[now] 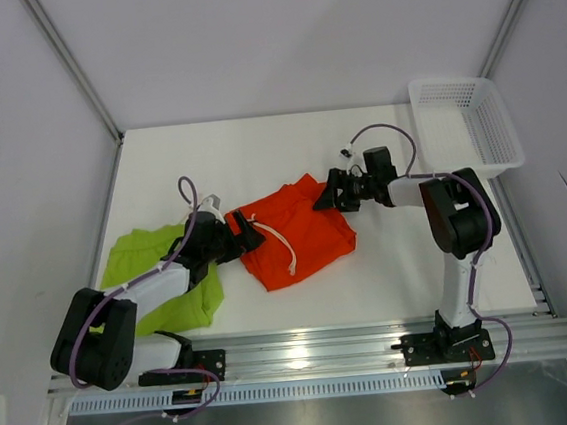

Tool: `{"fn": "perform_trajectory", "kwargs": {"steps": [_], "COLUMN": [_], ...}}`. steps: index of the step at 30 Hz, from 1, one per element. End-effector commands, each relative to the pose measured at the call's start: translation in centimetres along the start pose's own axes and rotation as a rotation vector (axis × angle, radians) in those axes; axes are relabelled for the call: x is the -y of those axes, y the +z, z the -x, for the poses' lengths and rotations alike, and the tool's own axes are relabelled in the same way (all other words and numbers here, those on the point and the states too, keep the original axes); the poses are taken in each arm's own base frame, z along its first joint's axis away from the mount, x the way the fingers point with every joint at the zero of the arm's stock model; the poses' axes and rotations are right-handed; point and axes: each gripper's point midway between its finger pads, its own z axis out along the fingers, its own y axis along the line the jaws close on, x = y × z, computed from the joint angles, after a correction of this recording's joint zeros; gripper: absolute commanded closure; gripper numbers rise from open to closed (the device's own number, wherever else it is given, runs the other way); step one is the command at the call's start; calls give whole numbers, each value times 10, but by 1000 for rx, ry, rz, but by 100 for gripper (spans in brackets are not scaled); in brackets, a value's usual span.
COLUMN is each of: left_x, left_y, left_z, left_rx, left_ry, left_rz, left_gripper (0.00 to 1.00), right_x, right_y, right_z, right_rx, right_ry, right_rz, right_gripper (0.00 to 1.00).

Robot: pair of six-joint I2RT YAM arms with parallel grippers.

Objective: Fold and stack the shorts
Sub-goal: Neatly place the folded shorts to the corner

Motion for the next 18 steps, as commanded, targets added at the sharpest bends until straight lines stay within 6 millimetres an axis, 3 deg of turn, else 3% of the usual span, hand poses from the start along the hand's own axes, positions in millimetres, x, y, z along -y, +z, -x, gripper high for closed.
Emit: {"fn": "perform_trajectory", "kwargs": {"steps": [1, 10, 13, 14, 16, 18], "left_x": [5, -9, -10, -10, -11, -10], "left_y": [2, -11, -18, -20, -25, -29], "left_z": [12, 9, 7, 6, 7, 10], "left_rx": [47, 18, -3, -8, -27, -21], "left_ry": [-1, 18, 23, 25, 33, 40], "left_rz": [-7, 94, 110, 116, 140, 145], "left_gripper": [1, 1, 1, 1, 1, 1], "right_x": [24, 26, 24, 24, 24, 31], "right_y": [11, 22, 23, 24, 24, 20], "right_z": [-27, -38, -40, -40, -39, -41], "right_rx": [-69, -114, -122, -125, -124, -125], "right_ry": [-16, -23, -23, -23, -23, 6], "right_rz": [-119, -140, -138, -137, -144, -185], "right_gripper": [21, 53, 68, 80, 95, 100]}}
